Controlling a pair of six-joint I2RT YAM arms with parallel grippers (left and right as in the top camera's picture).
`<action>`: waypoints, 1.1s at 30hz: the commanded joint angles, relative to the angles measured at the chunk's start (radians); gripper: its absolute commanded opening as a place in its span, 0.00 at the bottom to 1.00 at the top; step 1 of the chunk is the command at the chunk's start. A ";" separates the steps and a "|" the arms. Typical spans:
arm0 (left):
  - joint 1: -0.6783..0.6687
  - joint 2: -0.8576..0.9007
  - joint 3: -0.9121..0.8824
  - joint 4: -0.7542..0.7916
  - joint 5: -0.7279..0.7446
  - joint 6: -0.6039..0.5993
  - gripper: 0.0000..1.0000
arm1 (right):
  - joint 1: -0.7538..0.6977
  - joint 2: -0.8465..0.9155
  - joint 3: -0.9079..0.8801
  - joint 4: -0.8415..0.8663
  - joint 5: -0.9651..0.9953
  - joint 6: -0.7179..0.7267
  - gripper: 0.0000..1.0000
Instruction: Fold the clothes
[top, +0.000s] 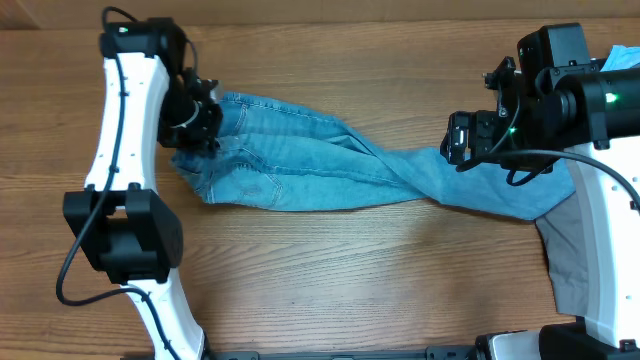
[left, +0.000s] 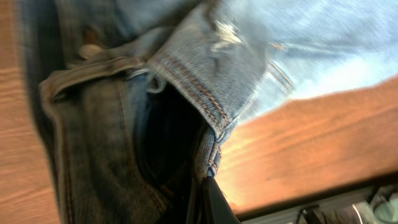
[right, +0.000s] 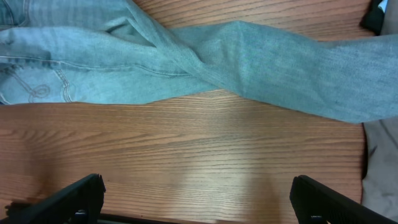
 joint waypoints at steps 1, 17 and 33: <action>-0.059 -0.200 -0.092 -0.003 0.032 -0.052 0.04 | -0.001 -0.011 0.003 0.002 -0.006 0.005 1.00; -0.073 -0.466 -0.828 0.154 -0.107 -0.247 0.04 | -0.001 -0.108 0.003 0.002 -0.005 0.049 1.00; -0.096 -0.464 -0.884 0.108 0.235 -0.117 0.95 | -0.001 -0.129 0.003 0.002 0.011 0.045 1.00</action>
